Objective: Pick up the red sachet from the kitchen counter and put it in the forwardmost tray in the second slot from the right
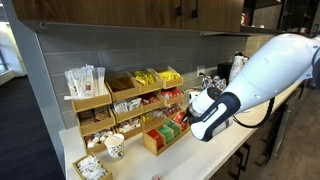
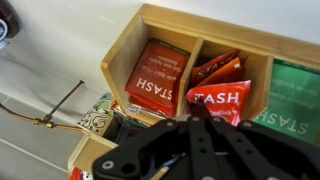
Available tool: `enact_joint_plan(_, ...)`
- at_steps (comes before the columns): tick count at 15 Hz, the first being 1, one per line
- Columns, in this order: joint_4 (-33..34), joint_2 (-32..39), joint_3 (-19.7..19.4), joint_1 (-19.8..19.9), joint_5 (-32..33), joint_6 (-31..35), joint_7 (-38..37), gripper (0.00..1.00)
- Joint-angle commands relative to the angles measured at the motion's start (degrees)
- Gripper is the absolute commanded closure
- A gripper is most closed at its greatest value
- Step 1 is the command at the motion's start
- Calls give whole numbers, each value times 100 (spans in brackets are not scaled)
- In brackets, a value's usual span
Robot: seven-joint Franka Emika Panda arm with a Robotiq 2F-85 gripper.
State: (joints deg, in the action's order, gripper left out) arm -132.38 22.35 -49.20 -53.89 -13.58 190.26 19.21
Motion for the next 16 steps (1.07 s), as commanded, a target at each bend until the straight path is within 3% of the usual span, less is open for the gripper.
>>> enact_joint_plan(1,-17,139,-245,-338,-124,-82,-57,79)
enact_joint_plan(6,-33,179,-491,-582,-138,-103,-71,38)
enact_joint_plan(11,-219,-280,-594,-618,2,-222,70,1)
enact_joint_plan(16,-644,-1244,-276,-338,455,-132,430,0)
